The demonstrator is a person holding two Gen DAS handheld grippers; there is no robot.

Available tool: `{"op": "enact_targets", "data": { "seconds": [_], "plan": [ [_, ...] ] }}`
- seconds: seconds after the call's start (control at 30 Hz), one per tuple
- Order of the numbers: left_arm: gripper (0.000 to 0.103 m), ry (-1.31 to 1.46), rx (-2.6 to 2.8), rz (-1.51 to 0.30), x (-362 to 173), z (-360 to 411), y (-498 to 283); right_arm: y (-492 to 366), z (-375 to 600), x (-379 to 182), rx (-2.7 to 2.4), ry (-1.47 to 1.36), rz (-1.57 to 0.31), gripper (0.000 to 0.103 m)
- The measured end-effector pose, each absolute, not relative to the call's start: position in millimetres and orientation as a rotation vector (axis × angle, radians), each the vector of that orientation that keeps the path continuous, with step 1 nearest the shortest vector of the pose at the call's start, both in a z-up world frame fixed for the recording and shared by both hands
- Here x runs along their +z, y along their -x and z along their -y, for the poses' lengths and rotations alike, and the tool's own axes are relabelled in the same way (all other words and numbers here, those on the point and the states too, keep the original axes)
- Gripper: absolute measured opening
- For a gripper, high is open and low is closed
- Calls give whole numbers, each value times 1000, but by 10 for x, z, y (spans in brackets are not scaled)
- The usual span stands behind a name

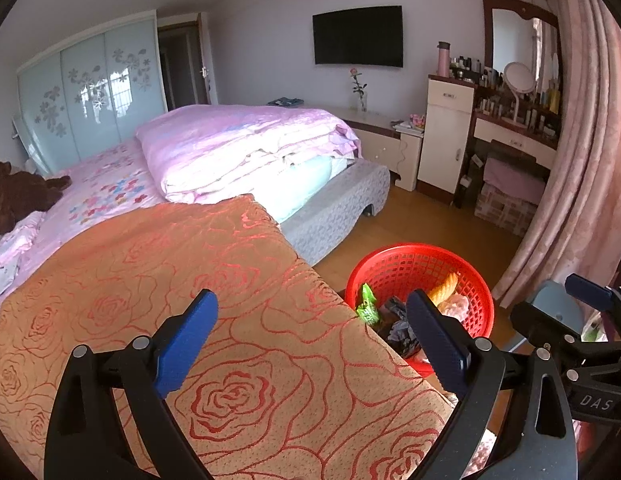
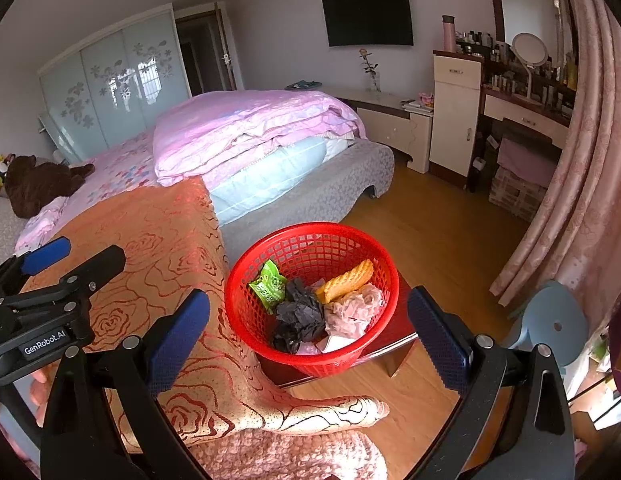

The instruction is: Collect trash

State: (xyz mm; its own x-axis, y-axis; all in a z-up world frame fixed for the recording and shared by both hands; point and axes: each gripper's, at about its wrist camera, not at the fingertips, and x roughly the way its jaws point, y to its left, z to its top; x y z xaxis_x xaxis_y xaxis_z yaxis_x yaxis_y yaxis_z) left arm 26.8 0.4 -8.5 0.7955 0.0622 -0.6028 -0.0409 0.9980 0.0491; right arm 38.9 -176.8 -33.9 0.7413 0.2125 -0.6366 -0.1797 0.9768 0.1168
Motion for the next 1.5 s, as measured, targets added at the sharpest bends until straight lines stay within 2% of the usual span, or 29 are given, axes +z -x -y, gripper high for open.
{"op": "enact_targets", "data": {
  "seconds": [1.5],
  "plan": [
    [91, -34, 60, -669, -144, -78, -246, -367, 1754, -382, 212, -55, -708, 96]
  ]
}}
